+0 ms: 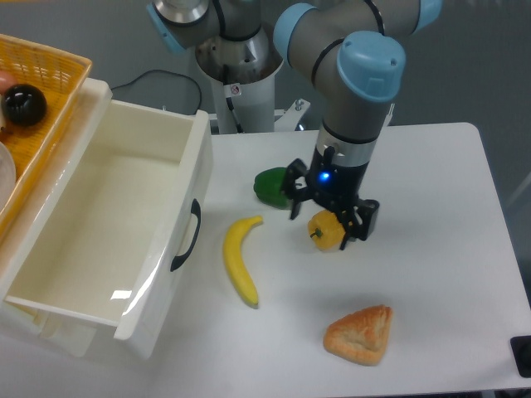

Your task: Slide open the top white drawer

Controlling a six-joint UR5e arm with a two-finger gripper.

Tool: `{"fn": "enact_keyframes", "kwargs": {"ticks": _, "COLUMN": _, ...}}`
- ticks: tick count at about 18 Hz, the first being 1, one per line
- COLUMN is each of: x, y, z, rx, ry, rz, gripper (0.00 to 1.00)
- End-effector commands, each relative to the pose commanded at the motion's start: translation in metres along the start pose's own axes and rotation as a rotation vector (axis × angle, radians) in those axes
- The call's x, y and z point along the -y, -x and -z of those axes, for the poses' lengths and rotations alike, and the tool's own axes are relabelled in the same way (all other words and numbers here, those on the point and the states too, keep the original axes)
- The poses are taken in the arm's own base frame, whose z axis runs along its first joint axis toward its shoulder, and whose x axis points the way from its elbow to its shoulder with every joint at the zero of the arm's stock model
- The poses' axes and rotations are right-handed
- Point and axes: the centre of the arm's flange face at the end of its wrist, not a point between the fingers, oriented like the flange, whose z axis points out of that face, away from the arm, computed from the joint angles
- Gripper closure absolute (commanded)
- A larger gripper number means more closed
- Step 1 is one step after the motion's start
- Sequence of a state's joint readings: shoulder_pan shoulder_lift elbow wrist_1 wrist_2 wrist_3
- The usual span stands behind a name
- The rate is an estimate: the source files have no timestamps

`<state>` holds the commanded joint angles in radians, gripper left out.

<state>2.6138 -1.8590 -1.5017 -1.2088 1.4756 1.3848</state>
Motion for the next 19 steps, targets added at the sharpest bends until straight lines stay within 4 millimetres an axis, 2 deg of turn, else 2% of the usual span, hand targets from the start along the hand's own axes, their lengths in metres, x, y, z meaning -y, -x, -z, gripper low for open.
{"fn": "enact_keyframes", "kwargs": {"ticks": 1, "x": -0.010, "y": 0.004, "z": -0.014, "rx": -0.021, "ry": 0.013, "rz": -0.027, "gripper": 0.00}}
{"fn": "enact_keyframes", "kwargs": {"ticks": 3, "x": -0.019, "y": 0.003, "z": -0.027, "rx": -0.043, "ry": 0.044, "rz": -0.073, "gripper": 0.00}}
{"fn": "enact_keyframes", "kwargs": {"ticks": 19, "x": -0.031, "y": 0.006, "z": -0.047, "rx": -0.081, "ry": 0.112, "rz": -0.059, "gripper": 0.00}}
